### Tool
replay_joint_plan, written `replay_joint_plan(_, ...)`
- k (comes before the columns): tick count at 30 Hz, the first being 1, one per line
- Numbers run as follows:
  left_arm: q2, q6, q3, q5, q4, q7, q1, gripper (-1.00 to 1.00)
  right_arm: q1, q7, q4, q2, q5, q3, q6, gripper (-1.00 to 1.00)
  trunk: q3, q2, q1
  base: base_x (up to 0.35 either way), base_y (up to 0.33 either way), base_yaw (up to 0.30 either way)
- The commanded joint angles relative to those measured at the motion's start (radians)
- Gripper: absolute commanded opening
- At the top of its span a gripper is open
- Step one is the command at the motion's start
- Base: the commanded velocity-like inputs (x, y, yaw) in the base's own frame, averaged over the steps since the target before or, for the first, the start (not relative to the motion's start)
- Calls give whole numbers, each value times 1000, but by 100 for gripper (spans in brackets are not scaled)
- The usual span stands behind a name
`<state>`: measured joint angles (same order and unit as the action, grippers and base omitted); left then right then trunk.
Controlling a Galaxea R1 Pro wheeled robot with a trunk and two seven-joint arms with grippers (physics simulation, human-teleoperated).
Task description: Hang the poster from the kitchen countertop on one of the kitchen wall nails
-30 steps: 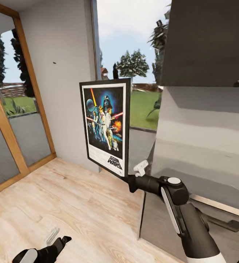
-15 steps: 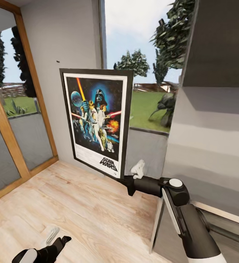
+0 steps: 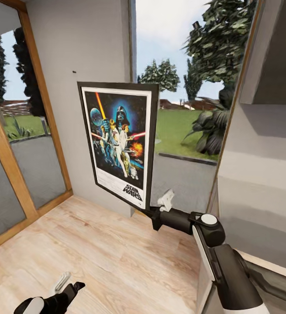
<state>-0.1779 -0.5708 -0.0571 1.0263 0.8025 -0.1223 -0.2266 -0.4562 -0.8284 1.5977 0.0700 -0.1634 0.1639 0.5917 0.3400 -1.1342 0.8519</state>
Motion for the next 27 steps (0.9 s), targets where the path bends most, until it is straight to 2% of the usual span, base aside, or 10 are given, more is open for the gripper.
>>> replay_joint_plan(1, 0, -4, -1, 11, 1, -8, 0, 100, -1, -9, 1, 0, -5, -1, 6, -100, 1, -1, 1, 267, 266, 0)
replay_joint_plan(21, 1, -3, -1, 11, -8, -8, 0, 100, -2, -2, 0, 2, -10, 3, -4, -100, 1, -1, 1, 267, 266, 0)
replay_joint_plan(27, 5, -2, 0, 14, -8, -7, 0, 100, -68, -1, -80, 6, -10, 3, 29, -100, 1, -1, 1, 267, 266, 0)
